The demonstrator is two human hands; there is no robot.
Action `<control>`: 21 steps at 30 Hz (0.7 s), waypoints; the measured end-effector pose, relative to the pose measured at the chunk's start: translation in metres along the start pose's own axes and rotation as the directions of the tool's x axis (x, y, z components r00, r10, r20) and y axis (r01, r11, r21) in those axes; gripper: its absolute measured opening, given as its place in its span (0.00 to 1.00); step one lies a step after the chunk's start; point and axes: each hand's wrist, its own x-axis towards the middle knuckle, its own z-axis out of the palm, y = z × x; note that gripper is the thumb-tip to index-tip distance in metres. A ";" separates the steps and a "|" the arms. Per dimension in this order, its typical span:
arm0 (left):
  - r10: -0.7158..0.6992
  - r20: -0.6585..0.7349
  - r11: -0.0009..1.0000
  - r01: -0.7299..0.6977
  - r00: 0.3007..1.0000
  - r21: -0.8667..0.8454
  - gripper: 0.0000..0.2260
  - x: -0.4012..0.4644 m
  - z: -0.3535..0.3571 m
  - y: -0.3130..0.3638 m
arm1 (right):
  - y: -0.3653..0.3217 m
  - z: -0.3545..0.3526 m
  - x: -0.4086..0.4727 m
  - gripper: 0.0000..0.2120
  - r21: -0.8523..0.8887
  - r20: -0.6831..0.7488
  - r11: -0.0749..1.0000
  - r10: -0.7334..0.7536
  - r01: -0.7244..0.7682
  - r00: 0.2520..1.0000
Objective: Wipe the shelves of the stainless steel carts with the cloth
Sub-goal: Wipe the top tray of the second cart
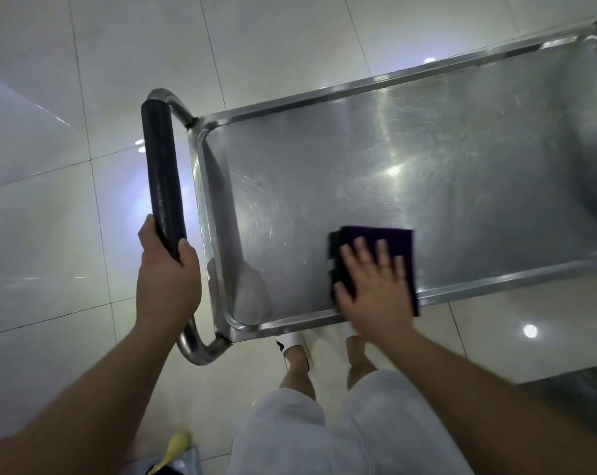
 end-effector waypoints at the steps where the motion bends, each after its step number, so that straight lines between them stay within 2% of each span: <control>1: 0.000 0.001 1.000 0.000 1.000 -0.001 0.23 -0.001 0.000 0.001 | -0.032 0.011 -0.004 0.34 0.016 0.022 0.994 -0.110 0.110 0.994; 3: 0.005 -0.003 1.000 -0.005 1.000 -0.004 0.23 -0.002 0.000 0.003 | -0.095 0.034 -0.008 0.31 0.044 0.088 0.941 -0.338 0.336 0.937; 5: 0.010 -0.014 1.000 -0.010 1.000 -0.010 0.23 -0.003 -0.001 0.004 | -0.141 0.048 -0.006 0.29 0.053 0.146 0.849 -0.528 0.527 0.836; 7: 0.013 -0.016 1.000 -0.013 1.000 -0.007 0.23 -0.003 -0.001 0.004 | -0.153 0.054 0.002 0.29 0.047 0.138 0.783 -0.619 0.620 0.773; 9: 0.011 -0.011 1.000 -0.012 1.000 -0.004 0.22 -0.002 -0.001 0.003 | -0.137 0.052 0.010 0.29 0.032 0.102 0.767 -0.640 0.641 0.761; 11: 0.012 -0.003 1.000 -0.012 1.000 -0.002 0.22 -0.001 -0.002 0.000 | -0.103 0.045 0.016 0.30 0.022 0.058 0.812 -0.583 0.583 0.811; 15: 0.021 -0.010 1.000 -0.021 1.000 0.018 0.22 0.000 -0.002 -0.004 | -0.002 0.013 0.029 0.32 -0.037 -0.014 0.957 -0.287 0.286 0.958; 18: 0.013 -0.009 1.000 -0.012 1.000 0.028 0.22 0.000 -0.002 -0.003 | 0.079 -0.018 0.045 0.32 -0.076 -0.021 0.992 -0.106 0.104 0.994; 21: 0.008 -0.020 0.999 -0.007 1.000 0.047 0.23 0.000 -0.002 -0.003 | 0.123 -0.052 0.088 0.32 -0.057 -0.011 0.998 0.033 -0.033 0.999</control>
